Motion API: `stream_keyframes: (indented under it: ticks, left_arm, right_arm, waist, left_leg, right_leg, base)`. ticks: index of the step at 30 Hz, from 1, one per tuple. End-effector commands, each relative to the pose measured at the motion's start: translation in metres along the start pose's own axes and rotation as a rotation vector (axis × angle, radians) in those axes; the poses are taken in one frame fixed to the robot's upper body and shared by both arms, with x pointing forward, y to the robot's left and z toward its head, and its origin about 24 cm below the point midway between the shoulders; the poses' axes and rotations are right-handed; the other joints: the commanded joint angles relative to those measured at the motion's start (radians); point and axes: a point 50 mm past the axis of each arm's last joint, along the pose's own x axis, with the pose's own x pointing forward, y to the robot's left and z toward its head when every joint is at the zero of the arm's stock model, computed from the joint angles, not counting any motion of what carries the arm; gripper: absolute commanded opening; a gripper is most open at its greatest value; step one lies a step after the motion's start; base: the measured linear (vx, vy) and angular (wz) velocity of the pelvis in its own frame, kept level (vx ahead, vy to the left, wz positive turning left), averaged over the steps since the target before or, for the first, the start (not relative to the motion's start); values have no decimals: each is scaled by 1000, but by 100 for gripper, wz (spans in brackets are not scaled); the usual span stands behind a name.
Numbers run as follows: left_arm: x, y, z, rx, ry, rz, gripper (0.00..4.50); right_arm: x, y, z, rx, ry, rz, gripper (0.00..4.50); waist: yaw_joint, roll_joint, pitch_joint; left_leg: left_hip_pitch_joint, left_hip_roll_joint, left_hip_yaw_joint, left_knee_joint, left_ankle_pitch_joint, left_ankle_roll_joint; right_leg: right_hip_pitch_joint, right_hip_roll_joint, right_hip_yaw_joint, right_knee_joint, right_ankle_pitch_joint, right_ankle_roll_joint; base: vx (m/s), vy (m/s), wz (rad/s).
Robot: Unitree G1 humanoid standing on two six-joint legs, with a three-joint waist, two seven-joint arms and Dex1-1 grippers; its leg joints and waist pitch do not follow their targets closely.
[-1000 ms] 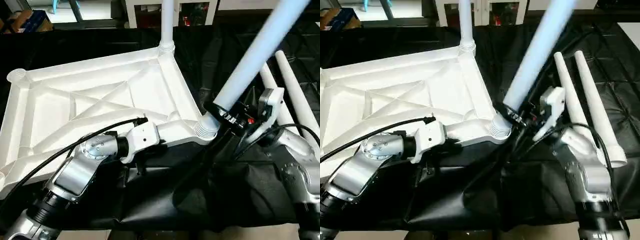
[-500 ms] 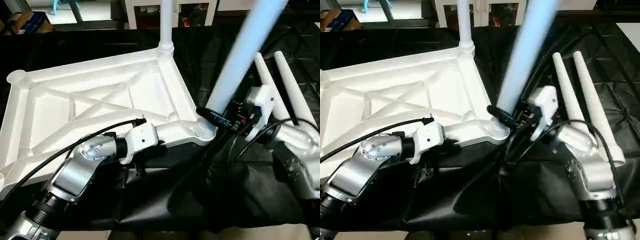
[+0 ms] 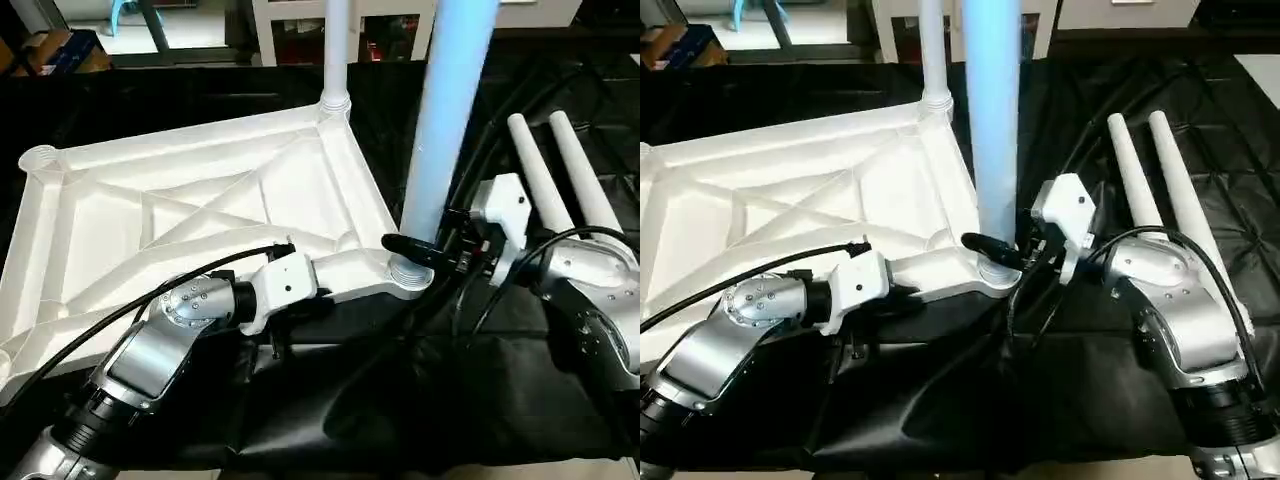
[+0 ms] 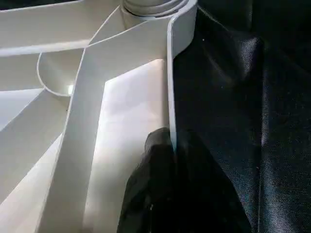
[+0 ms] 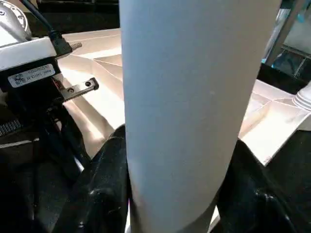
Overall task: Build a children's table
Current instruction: Insert table leg to table base
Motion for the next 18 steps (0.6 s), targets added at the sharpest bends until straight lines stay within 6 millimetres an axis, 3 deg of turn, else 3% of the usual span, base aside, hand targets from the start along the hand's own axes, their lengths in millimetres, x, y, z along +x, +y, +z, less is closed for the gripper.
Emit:
stream_keyframes:
  ticks: [1,7,13,18]
  left_arm:
    - [6,-13,-23,-63,88,-52,0]
    - [6,-14,-24,-65,86,-53,0]
    - [6,-13,-24,-63,87,-55,0]
    - [6,-13,-24,-63,88,-53,0]
  right_arm:
    - [1,22,-53,230,189,70,182]
    - [0,11,-61,391,61,-120,182]
    - [-7,-4,-72,453,54,-279,182]
    - [-12,-6,-78,457,80,-308,182]
  waist:
    - [-8,-20,-34]
    - [-11,-17,-38]
    - [-14,-15,-32]
    - [-13,-18,-32]
  left_leg:
    - [14,27,-7,-60,-235,71]
    - [14,26,-8,-63,-253,60]
    - [16,26,-11,-70,-323,28]
    - [14,27,-13,-73,-332,20]
  right_leg:
    - [31,-27,21,-68,-313,-193]
    - [28,-26,21,-71,-331,-192]
    - [21,-28,22,-82,-442,-156]
    - [19,-28,22,-84,-457,-138]
  base:
    - [0,0,0]
    - [0,0,0]
    - [0,0,0]
    - [0,0,0]
